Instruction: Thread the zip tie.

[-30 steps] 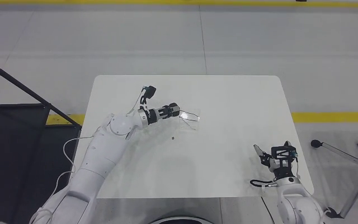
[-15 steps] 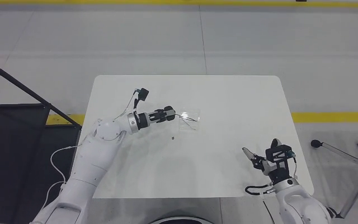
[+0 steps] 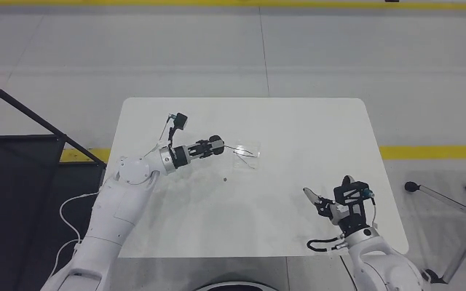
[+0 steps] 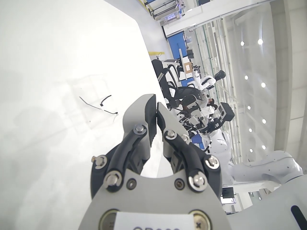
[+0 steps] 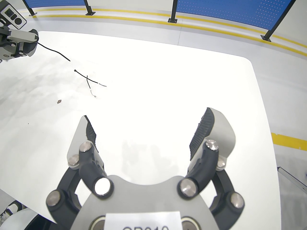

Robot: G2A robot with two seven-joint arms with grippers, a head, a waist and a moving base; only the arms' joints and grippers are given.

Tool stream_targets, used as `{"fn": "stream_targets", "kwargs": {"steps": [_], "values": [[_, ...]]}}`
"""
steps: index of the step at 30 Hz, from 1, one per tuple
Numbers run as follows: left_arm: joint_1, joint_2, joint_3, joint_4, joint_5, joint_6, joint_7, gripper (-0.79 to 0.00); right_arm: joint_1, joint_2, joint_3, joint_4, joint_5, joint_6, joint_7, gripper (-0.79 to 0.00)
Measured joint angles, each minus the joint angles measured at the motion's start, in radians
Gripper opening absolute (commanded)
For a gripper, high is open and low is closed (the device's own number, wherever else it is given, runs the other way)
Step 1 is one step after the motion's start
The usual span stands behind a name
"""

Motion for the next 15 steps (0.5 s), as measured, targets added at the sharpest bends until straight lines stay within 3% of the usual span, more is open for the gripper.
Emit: {"fn": "stream_targets", "kwargs": {"steps": [5, 8, 15], "values": [[0.003, 0.000, 0.001, -0.004, -0.003, 0.001, 0.004, -0.785, 0.000, 0.000, -0.002, 0.002, -0.002, -0.003, 0.001, 0.000], [0.020, -0.002, 0.010, -0.029, -0.027, 0.007, 0.012, -0.785, 0.016, 0.001, -0.033, 0.022, -0.007, -0.056, 0.021, 0.000], [0.022, -0.009, 0.068, -0.054, -0.034, -0.010, -0.003, -0.785, 0.145, -0.009, -0.126, 0.097, 0.176, -0.163, 0.088, 0.000]]}}
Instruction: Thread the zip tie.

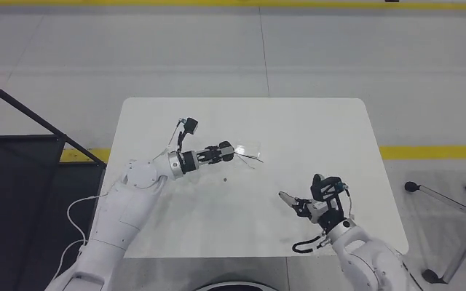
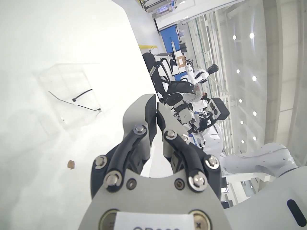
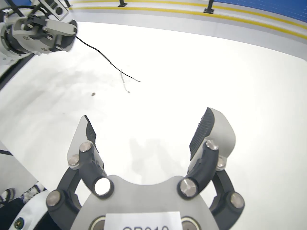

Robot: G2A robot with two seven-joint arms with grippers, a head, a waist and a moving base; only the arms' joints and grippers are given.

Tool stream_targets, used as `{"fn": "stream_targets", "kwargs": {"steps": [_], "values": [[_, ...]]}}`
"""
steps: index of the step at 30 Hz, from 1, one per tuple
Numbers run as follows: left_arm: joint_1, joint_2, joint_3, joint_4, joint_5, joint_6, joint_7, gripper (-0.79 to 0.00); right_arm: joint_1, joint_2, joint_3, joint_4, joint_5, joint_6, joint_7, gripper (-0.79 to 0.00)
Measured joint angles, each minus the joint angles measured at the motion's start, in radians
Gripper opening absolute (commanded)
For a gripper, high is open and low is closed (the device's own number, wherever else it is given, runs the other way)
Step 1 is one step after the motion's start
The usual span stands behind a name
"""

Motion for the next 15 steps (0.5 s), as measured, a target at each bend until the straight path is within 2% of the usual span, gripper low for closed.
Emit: {"fn": "stream_targets", "kwargs": {"steps": [3, 7, 10, 15], "values": [[-0.004, -0.004, 0.025, -0.001, -0.017, -0.011, -0.014, -0.785, 0.061, -0.005, -0.038, 0.056, 0.132, -0.049, 0.036, 0.000], [-0.010, -0.008, 0.049, 0.011, -0.052, -0.038, -0.042, -0.785, 0.170, -0.011, -0.088, 0.166, 0.352, -0.127, 0.159, 0.000], [-0.017, -0.009, 0.056, 0.030, -0.076, -0.051, -0.052, -0.785, 0.233, -0.015, -0.099, 0.245, 0.500, -0.157, 0.188, 0.000], [-0.021, -0.010, 0.065, 0.049, -0.057, -0.049, -0.030, -0.785, 0.245, -0.016, -0.099, 0.263, 0.525, -0.146, 0.186, 0.000]]}}
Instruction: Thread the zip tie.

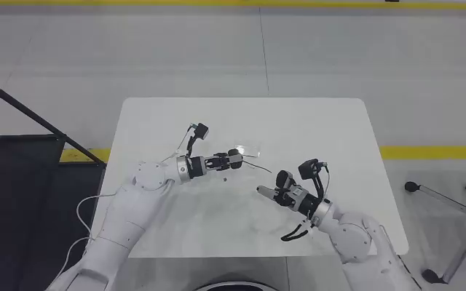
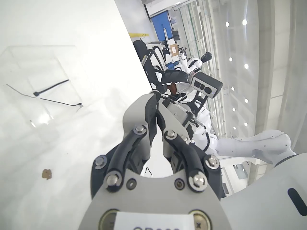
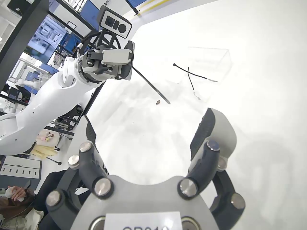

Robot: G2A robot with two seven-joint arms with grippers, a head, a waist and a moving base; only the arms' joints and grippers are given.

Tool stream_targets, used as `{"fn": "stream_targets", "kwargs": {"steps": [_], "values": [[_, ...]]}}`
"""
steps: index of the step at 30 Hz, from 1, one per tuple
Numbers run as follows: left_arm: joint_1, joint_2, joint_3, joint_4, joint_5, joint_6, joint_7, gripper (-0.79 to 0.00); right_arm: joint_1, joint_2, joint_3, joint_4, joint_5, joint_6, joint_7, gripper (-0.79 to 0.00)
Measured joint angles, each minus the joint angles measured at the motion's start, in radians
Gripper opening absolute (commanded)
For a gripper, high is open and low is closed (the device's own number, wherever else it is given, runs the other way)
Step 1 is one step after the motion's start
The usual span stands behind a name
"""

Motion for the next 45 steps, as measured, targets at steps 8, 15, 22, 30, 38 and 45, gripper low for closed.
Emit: {"fn": "stream_targets", "kwargs": {"steps": [8, 15, 22, 30, 38, 45], "values": [[0.010, 0.000, 0.004, -0.019, 0.010, 0.009, 0.012, -0.785, -0.003, -0.001, -0.010, 0.006, 0.026, -0.009, 0.001, 0.000], [0.031, 0.005, 0.008, -0.061, 0.023, 0.023, 0.018, -0.785, 0.051, -0.001, -0.016, 0.098, 0.236, -0.061, 0.077, -0.062], [0.030, 0.009, 0.013, -0.063, 0.019, 0.022, 0.008, -0.785, 0.123, 0.000, -0.022, 0.209, 0.425, -0.032, 0.185, -0.268], [0.029, 0.012, 0.018, -0.057, 0.022, 0.013, 0.005, -0.785, 0.168, 0.000, -0.035, 0.276, 0.504, -0.035, 0.217, -0.372], [0.022, 0.014, 0.030, -0.049, 0.037, 0.010, 0.006, -0.785, 0.177, 0.003, -0.035, 0.297, 0.541, -0.022, 0.220, -0.477], [0.015, 0.015, 0.038, -0.039, 0.035, 0.008, 0.005, -0.785, 0.181, 0.005, -0.040, 0.301, 0.552, -0.019, 0.224, -0.545]]}}
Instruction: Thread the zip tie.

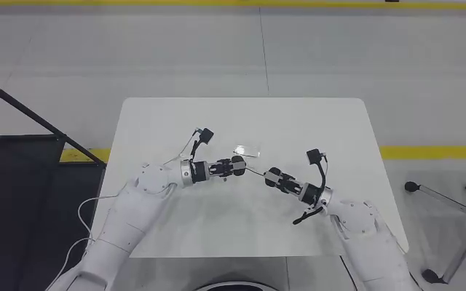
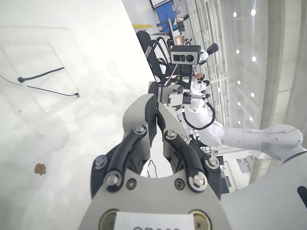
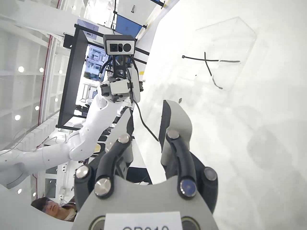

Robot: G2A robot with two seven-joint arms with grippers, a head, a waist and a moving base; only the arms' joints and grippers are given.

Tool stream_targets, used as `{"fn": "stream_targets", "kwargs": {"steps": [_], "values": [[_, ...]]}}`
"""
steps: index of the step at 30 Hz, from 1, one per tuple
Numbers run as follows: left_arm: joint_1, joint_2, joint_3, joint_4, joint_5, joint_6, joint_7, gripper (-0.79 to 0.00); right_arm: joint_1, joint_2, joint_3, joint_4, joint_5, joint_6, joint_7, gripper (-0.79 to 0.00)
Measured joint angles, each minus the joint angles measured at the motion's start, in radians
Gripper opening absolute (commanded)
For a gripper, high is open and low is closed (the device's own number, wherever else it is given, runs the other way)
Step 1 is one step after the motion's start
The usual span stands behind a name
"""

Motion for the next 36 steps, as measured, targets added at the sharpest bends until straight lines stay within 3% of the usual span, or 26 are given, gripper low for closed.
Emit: {"fn": "stream_targets", "kwargs": {"steps": [2, 6, 9, 25, 26, 27, 28, 29, 36], "values": [[-0.001, 0.000, 0.002, 0.002, -0.003, 0.000, 0.002, -0.785, 0.001, 0.001, -0.001, 0.001, 0.002, 0.000, 0.003, -0.683], [-0.003, 0.001, 0.005, 0.005, -0.005, 0.000, 0.003, -0.785, 0.004, 0.002, -0.004, 0.004, 0.003, 0.002, 0.002, -0.705], [-0.006, 0.001, 0.008, 0.007, -0.005, 0.001, 0.004, -0.785, 0.006, 0.003, -0.006, 0.005, 0.003, 0.003, 0.002, -0.779], [-0.016, 0.002, 0.023, 0.019, -0.010, -0.004, 0.012, -0.785, 0.010, 0.010, -0.012, 0.009, 0.008, -0.004, -0.001, -0.785], [-0.016, 0.002, 0.023, 0.020, -0.011, -0.005, 0.013, -0.563, 0.010, 0.010, -0.012, 0.009, 0.009, -0.005, -0.002, -0.785], [-0.016, 0.002, 0.024, 0.020, -0.013, -0.005, 0.015, -0.394, 0.009, 0.011, -0.011, 0.010, 0.011, -0.007, -0.003, -0.785], [-0.015, 0.002, 0.024, 0.021, -0.017, -0.005, 0.019, -0.074, 0.009, 0.011, -0.010, 0.010, 0.014, -0.008, -0.004, -0.785], [-0.014, 0.002, 0.022, 0.021, -0.022, -0.005, 0.026, 0.000, 0.008, 0.011, -0.009, 0.010, 0.018, -0.008, -0.007, -0.785], [0.036, 0.003, 0.002, -0.020, -0.044, -0.053, 0.129, 0.000, -0.005, 0.012, 0.003, 0.004, 0.054, 0.008, -0.049, -0.785]]}}
